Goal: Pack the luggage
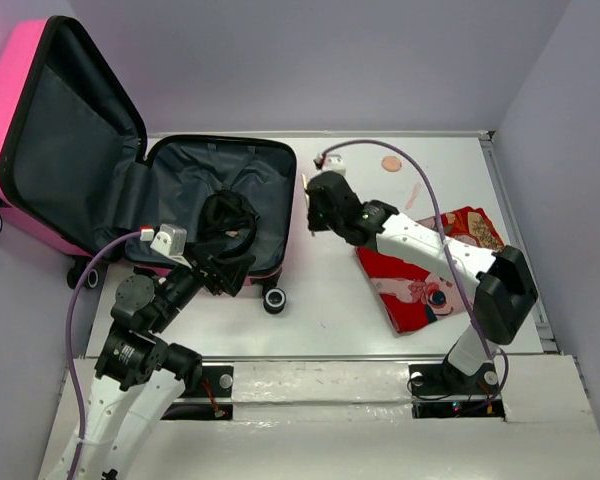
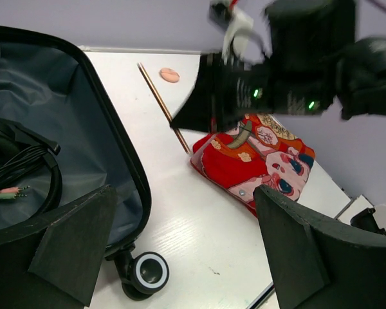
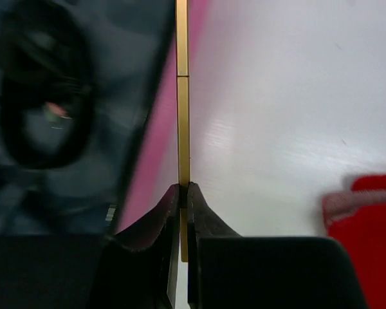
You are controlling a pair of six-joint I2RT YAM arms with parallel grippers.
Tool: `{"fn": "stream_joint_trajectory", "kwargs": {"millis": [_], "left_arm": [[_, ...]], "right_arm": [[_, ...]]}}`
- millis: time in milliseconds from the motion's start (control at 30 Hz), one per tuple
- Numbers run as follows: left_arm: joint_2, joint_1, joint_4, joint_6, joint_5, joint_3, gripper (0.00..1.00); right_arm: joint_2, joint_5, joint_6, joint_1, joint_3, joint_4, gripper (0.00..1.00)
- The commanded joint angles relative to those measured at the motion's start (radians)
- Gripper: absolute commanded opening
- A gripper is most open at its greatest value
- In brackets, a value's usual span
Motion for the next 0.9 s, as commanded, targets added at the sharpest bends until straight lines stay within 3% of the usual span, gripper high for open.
{"fn": "stream_joint_trajectory", "kwargs": {"millis": [0, 67, 100, 133, 200, 300, 433, 533, 667, 867], "left_arm": [[0.003, 0.002, 0.026, -0.006, 0.002, 0.016, 0.99], [0.009, 0.006, 0.018, -0.005, -0.010, 0.019, 0.99], [0.010, 0.008, 0.018, -0.005, -0.010, 0.020, 0.99], [0.011, 0.009, 0.017, -0.006, -0.017, 0.020, 0.99], [0.014, 0.009, 0.014, -0.006, -0.021, 0.021, 0.99], [0.017, 0.011, 0.014, -0.005, -0.019, 0.021, 0.99], [0.026, 0.009, 0.014, -0.003, -0.014, 0.023, 0.99], [0.031, 0.006, 0.011, -0.003, -0.019, 0.024, 0.99], [0.042, 0.006, 0.003, 0.003, -0.039, 0.030, 0.99], [0.080, 0.006, 0.000, 0.004, -0.042, 0.032, 0.99]], "right_arm": [[0.086, -0.158, -0.107, 0.059, 0.301, 0.115, 0.07], [0.207, -0.272, -0.112, 0.069, 0.475, 0.127, 0.13], [0.243, -0.292, -0.117, 0.069, 0.476, 0.132, 0.26], [0.290, -0.303, -0.120, 0.069, 0.569, 0.129, 0.62], [0.297, -0.300, -0.150, 0.058, 0.619, 0.132, 0.92], [0.252, -0.341, -0.137, -0.014, 0.549, 0.164, 0.92], [0.159, -0.384, -0.084, -0.262, 0.366, 0.194, 0.76], [0.178, -0.334, -0.107, -0.413, 0.318, 0.167, 0.74], [0.322, -0.265, -0.147, -0.552, 0.419, 0.071, 0.76], [0.589, -0.200, -0.207, -0.605, 0.726, -0.026, 0.79]]}}
